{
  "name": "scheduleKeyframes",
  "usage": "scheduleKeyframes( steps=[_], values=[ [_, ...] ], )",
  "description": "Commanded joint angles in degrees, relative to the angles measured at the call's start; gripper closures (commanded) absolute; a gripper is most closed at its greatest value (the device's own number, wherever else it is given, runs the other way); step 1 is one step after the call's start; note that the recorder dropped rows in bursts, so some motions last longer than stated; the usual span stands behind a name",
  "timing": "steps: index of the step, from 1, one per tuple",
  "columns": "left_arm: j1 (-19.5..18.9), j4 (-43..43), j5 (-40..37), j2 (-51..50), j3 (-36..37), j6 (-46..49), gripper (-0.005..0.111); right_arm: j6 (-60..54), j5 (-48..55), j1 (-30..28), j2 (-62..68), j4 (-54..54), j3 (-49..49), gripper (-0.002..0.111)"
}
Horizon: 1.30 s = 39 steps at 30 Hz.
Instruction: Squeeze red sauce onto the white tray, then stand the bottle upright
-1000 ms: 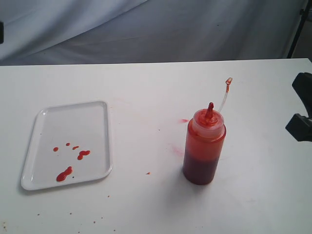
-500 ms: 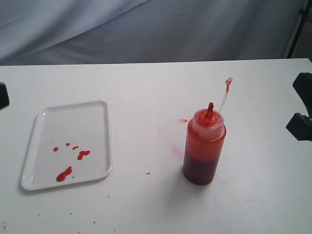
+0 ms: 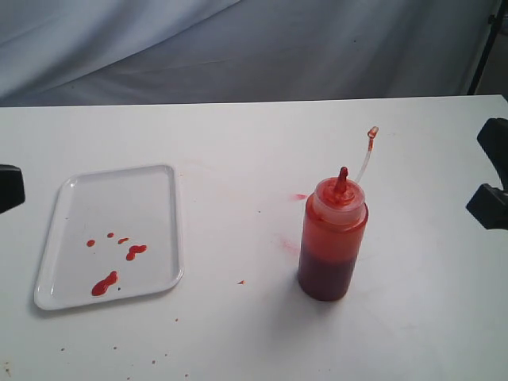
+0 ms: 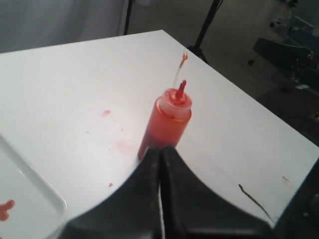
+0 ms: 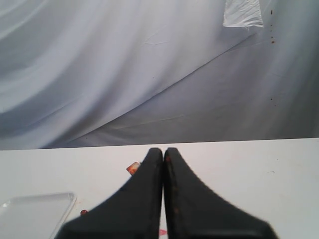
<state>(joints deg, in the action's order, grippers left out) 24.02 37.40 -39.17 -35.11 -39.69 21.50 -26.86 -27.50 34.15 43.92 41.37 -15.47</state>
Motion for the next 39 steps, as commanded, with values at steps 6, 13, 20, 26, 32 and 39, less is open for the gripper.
scheduleKeyframes(
  steps=[6, 13, 20, 26, 32, 39],
  values=[
    [-1.1, 1.0, 19.9, 27.2, 18.3, 18.9, 0.107, -0.1, -0.7, -0.3, 0.1, 0.0, 0.3, 0.108],
    [-14.1, 0.2, 20.5, 35.1, 26.4, 27.0, 0.107, -0.1, -0.7, -0.3, 0.1, -0.1, 0.3, 0.108],
    [-14.7, -5.9, 21.5, 35.1, 30.9, 21.6, 0.107, -0.1, -0.7, -0.3, 0.1, -0.1, 0.3, 0.108],
    [-14.7, -39.7, 23.4, 35.1, 37.4, -21.9, 0.107, -0.1, -0.7, -0.3, 0.1, -0.1, 0.3, 0.108],
    [-14.7, -37.4, 24.4, 35.1, 39.7, -21.9, 0.107, -0.1, -0.7, -0.3, 0.1, -0.1, 0.3, 0.108],
    [-14.7, -35.0, 23.6, 35.1, 39.7, -21.9, 0.107, -0.1, -0.7, -0.3, 0.1, -0.1, 0.3, 0.108]
  ],
)
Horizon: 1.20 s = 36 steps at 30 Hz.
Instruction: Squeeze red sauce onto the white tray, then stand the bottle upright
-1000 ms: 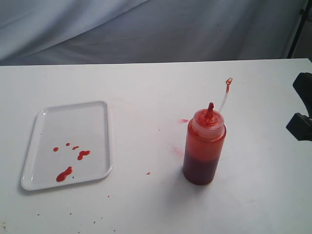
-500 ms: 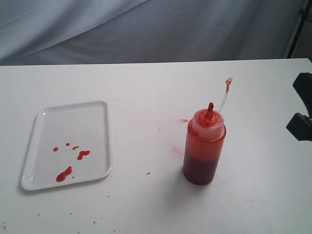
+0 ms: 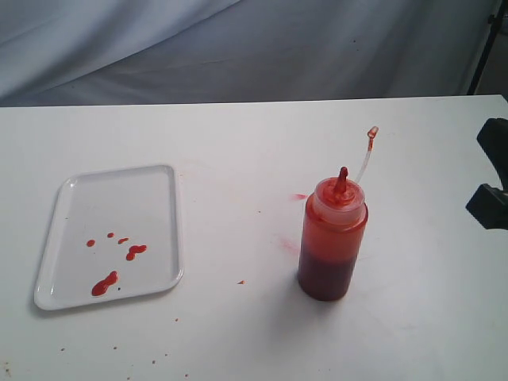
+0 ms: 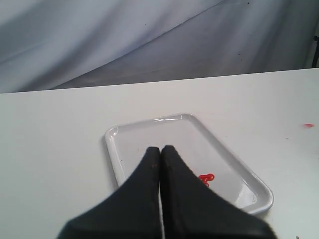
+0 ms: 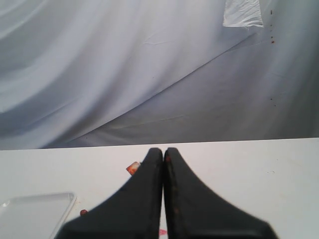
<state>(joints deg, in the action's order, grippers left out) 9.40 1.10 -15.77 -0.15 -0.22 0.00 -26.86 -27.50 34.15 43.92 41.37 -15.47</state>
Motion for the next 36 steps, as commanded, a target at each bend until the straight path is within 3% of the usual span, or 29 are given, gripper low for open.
scheduleKeyframes(
  steps=[1, 19, 36],
  values=[
    [-0.1, 1.3, 0.2, 0.2, 0.2, -0.4, 0.107, -0.1, -0.7, -0.3, 0.1, -0.1, 0.3, 0.108],
    [-0.2, 1.4, 0.2, 0.2, 0.2, 0.0, 0.107, -0.1, -0.7, -0.3, 0.1, -0.1, 0.3, 0.108],
    [-7.4, 1.3, 0.1, 0.2, 0.2, 0.0, 0.107, -0.1, -0.7, -0.3, 0.1, -0.1, 0.3, 0.108]
  ],
)
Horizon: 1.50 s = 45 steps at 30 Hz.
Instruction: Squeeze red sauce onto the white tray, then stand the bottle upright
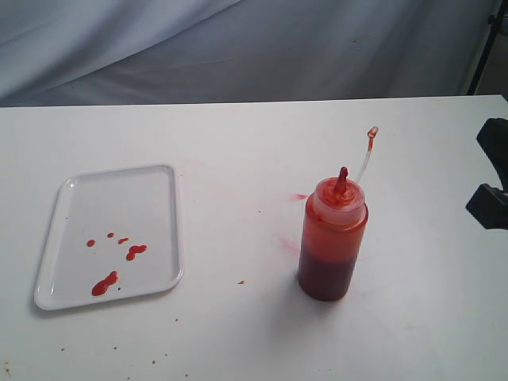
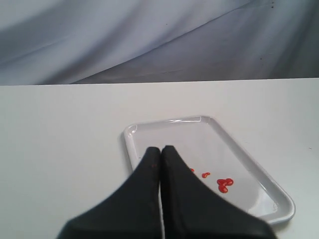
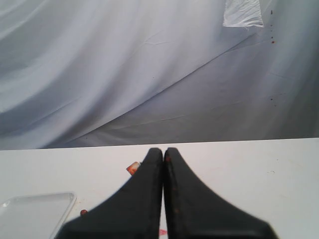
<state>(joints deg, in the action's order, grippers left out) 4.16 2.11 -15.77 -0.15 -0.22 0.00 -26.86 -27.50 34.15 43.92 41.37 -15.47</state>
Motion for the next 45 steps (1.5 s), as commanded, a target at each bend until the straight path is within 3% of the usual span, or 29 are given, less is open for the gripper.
scheduleKeyframes(
  steps=[1, 45],
  values=[
    [-2.8, 0.3, 0.1, 0.2, 0.2, 0.0, 0.107, -0.1, -0.7, -0.3, 0.1, -0.1, 0.3, 0.108],
    [-3.6, 0.3, 0.7, 0.2, 0.2, 0.0, 0.107, -0.1, -0.7, -0.3, 0.1, -0.1, 0.3, 0.108]
  ],
)
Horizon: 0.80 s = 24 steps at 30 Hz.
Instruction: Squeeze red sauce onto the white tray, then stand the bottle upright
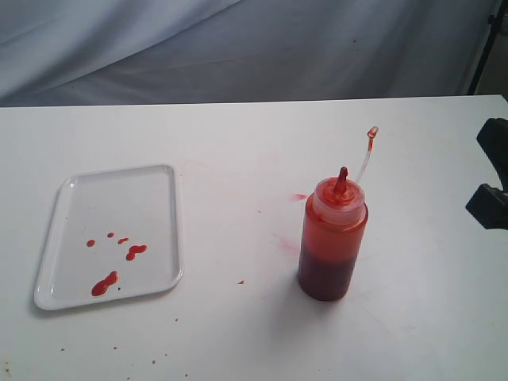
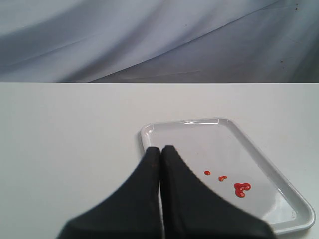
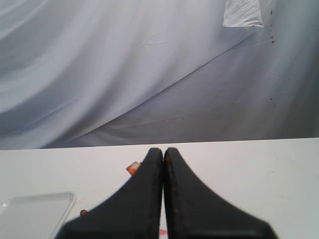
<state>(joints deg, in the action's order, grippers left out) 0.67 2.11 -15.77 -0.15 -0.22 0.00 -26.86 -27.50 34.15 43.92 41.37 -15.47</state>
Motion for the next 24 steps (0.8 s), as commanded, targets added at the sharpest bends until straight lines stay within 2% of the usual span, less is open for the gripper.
scheduleKeyframes(
  steps=[1, 11, 18, 24],
  values=[
    [-0.1, 0.3, 0.7, 0.2, 0.2, 0.0, 0.107, -0.1, -0.7, -0.3, 0.1, -0.1, 0.3, 0.108],
    [-0.1, 0.3, 0.7, 0.2, 0.2, 0.0, 0.107, -0.1, -0.3, -1.4, -1.3, 0.1, 0.3, 0.108],
    [-0.1, 0.3, 0.7, 0.2, 0.2, 0.0, 0.107, -0.1, -1.9, -10.5, -11.5, -0.1, 0.3, 0.108],
    [-0.1, 0.3, 0.7, 0.2, 0.2, 0.0, 0.107, -0.1, -1.9, -15.7, -18.0, -0.1, 0.3, 0.108]
  ],
)
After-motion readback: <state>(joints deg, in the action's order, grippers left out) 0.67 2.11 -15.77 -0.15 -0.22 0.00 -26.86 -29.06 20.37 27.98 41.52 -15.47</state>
